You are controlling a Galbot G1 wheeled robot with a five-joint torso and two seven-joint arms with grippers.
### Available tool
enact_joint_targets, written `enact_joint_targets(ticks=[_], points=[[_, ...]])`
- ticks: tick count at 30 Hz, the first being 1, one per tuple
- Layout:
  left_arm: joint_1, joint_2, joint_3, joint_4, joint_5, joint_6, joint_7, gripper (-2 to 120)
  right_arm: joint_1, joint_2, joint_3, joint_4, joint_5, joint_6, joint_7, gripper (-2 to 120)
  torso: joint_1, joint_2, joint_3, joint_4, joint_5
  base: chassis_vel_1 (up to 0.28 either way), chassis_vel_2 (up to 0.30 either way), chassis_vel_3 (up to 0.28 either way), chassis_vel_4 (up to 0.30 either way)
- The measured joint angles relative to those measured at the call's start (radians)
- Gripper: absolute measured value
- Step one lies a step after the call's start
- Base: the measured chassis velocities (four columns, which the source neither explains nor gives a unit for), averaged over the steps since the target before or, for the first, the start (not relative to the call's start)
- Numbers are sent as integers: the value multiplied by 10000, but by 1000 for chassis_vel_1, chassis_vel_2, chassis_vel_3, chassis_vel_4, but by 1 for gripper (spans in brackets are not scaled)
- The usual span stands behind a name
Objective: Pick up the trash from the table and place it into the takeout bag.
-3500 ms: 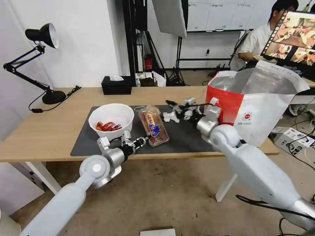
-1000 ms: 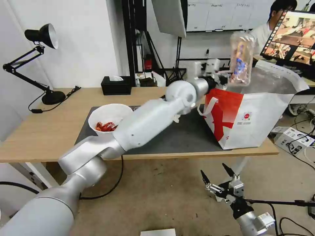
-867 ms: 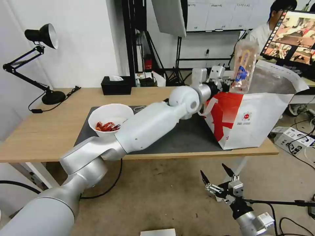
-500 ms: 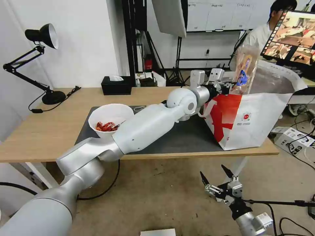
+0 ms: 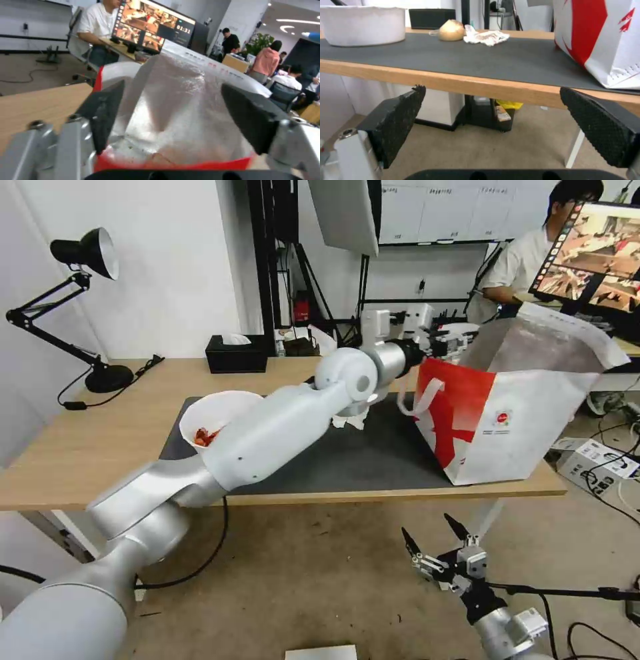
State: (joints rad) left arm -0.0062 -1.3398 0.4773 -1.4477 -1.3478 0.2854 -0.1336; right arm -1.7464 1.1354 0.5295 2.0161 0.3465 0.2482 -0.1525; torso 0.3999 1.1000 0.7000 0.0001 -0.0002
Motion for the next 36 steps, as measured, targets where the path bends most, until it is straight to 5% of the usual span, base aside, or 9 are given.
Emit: enact_joint_targets(ticks=[3, 8, 13, 18, 29, 36], points=[[457, 827, -130, -829, -25, -23, -197, 98, 30, -23, -34, 80, 6, -28, 6, 100, 0, 0, 0, -1, -1, 0, 0, 0, 0], [1064, 1737, -183, -1639, 78, -163, -262, 100, 92, -51, -58, 145, 9, -37, 80, 100, 1, 0, 0, 0, -2, 0, 0, 0, 0], [2347, 3322, -707, -3026, 773, -351, -210, 100, 300, -134, -198, 204, 9, -37, 257, 100, 1, 0, -1, -3, -3, 0, 0, 0, 0], [4850, 4983, -2566, -4457, 1574, -692, -5, 100, 621, -170, -546, 301, 69, -35, 405, 100, 0, 1, -1, 2, -5, 0, 0, 0, 0], [9438, 6099, -6105, -5781, 3908, -1526, 613, 100, 846, -226, -925, 456, 274, -30, 480, 100, 0, 1, -2, 0, 3, 0, 0, 0, 0], [11675, 5752, -7705, -6189, 5650, -2299, 918, 100, 661, -116, -785, 681, 304, 51, 498, 100, -1, 0, -2, 6, 2, 0, 0, 0, 0]])
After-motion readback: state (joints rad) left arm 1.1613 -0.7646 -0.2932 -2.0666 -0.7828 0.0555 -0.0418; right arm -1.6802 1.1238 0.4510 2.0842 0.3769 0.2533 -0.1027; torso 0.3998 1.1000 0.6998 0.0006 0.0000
